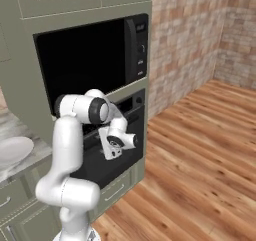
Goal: Take the baked cake out of the oven and place it on the plate for cooling. Then close the oven door.
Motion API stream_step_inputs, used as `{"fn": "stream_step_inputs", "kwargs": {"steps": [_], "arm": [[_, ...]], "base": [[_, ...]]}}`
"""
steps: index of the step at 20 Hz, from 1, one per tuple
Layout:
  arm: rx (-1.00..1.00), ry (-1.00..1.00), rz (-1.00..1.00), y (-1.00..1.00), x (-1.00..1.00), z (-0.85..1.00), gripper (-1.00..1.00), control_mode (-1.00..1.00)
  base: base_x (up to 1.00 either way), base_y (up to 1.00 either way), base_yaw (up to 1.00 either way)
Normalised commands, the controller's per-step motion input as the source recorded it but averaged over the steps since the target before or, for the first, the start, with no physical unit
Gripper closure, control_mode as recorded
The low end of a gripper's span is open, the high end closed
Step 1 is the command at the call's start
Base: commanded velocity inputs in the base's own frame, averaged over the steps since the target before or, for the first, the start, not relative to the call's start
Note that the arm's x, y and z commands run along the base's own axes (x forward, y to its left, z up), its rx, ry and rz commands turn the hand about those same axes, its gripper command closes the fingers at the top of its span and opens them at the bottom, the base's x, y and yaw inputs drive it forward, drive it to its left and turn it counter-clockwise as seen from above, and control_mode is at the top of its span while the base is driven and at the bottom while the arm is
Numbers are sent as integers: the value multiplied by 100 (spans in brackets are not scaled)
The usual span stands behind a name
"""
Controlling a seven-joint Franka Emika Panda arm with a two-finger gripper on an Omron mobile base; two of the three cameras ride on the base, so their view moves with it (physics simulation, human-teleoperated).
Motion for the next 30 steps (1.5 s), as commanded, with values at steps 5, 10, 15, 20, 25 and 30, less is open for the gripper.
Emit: {"fn": "stream_step_inputs", "kwargs": {"steps": [5, 10, 15, 20, 25, 30], "arm": [[13, 0, -4, 41, 52, -22, -100, -100], [2, 1, -9, 57, 45, -15, -100, -100], [-9, 14, -4, 39, 20, -12, 100, -100], [-21, 13, 0, -5, 3, -18, 100, -100], [-24, 7, -1, -89, -8, -55, 100, -100], [-16, 8, -5, -100, -30, -66, 100, -100]], "base": [[0, 0, 0], [0, 0, 0], [0, 0, 0], [0, 0, 0], [0, 0, 0], [0, 0, 0]]}}
